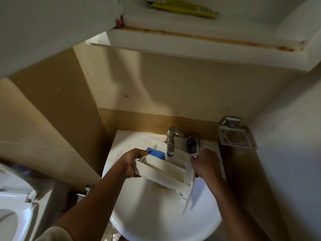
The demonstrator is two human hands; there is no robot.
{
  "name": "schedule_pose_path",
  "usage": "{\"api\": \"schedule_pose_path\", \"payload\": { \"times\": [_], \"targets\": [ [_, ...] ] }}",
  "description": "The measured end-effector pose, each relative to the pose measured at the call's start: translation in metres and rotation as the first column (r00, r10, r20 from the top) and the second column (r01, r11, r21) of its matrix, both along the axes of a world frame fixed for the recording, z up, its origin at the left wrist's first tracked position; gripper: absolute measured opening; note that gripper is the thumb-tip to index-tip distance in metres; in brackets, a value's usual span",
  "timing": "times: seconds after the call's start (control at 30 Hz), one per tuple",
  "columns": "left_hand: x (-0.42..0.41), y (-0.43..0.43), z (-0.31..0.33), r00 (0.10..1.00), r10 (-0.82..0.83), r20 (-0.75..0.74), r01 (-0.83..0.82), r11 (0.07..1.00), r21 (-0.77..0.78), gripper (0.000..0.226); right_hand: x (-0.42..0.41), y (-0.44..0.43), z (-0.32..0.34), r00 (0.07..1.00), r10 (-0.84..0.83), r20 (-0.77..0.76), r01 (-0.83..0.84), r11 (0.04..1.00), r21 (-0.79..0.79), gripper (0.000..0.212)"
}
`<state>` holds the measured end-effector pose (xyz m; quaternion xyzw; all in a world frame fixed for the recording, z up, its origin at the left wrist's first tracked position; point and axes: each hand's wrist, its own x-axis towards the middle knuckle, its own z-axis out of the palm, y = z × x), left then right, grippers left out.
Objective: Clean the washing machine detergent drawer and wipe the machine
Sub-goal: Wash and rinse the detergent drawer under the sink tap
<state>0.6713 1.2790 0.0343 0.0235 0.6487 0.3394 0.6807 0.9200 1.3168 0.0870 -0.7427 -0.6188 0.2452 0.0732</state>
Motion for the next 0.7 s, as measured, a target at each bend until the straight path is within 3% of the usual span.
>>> {"api": "schedule_pose_path", "payload": {
  "times": [0.2,0.37,0.53,0.7],
  "targets": [
    [-0.003,0.001,-0.003,0.998,-0.055,0.007,0.055,0.998,0.015,0.049,-0.001,0.004,0.001,0.999,0.02,0.031,-0.02,1.0,0.015,0.019],
    [-0.008,-0.021,-0.01,0.998,-0.065,-0.008,0.066,0.992,0.108,0.038,-0.002,-0.026,-0.009,0.993,0.074,0.095,-0.075,0.997,0.011,0.02],
    [-0.017,-0.062,-0.014,0.994,-0.084,-0.065,0.096,0.974,0.204,0.028,-0.007,-0.075,-0.038,0.995,0.087,-0.039,-0.088,0.996,-0.03,0.013],
    [-0.021,-0.079,-0.004,0.974,-0.055,-0.22,0.113,0.959,0.259,0.055,-0.012,-0.077,-0.049,0.986,0.023,-0.167,-0.028,0.999,-0.028,0.01]
  ]
}}
